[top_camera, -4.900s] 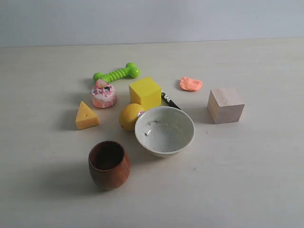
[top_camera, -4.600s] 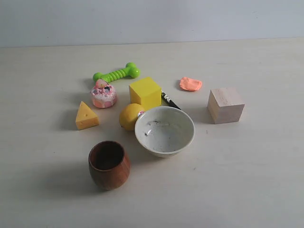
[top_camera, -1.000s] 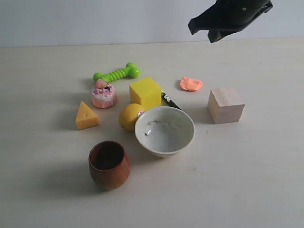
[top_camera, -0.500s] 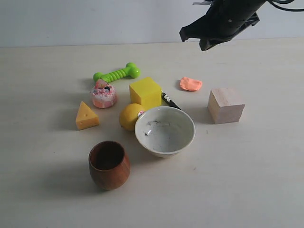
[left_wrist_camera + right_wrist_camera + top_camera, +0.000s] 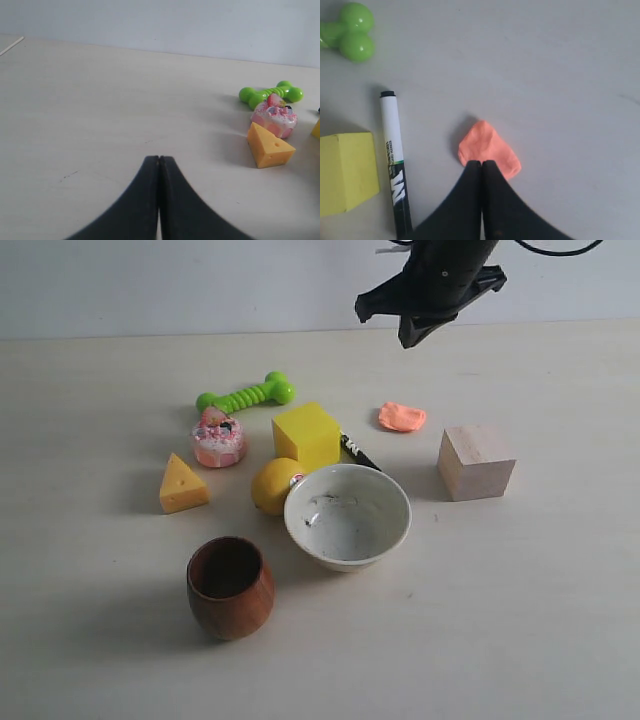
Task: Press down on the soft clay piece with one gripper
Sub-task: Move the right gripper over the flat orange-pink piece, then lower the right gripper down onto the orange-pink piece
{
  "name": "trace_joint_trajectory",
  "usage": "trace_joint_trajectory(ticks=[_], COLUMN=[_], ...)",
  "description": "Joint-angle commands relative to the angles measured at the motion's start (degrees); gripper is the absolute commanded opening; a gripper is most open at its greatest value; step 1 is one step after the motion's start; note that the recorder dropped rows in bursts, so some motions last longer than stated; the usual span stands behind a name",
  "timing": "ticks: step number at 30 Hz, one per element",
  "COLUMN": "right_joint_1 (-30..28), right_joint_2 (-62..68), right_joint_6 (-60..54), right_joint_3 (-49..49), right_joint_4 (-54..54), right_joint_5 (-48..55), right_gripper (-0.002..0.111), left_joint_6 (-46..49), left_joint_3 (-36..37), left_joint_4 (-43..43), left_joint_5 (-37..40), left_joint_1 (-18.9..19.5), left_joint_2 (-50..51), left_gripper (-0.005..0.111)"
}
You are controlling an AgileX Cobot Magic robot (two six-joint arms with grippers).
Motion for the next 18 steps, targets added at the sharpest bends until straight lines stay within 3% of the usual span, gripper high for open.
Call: trace_joint_trajectory(ticks=[1, 18], right_joint_1=[0.1, -1.0], right_joint_2=[3.7, 10.8], right_joint_6=[-0.3, -2.4], right_joint_3=[-3.3, -3.3], right_joint_4=[-0.6, -0.8], right_joint_5=[2.5, 0.4], right_gripper=[0.0, 0.0], left_joint_6=[0.3, 0.3], left_joint_3=[0.0, 0.0], left_joint_4=[-0.4, -0.4], left_joint_5=[-0.5, -0.5], left_joint_1=[-0.3, -0.3], left_joint_2=[-0.4, -0.4], left_gripper=[0.0, 0.0])
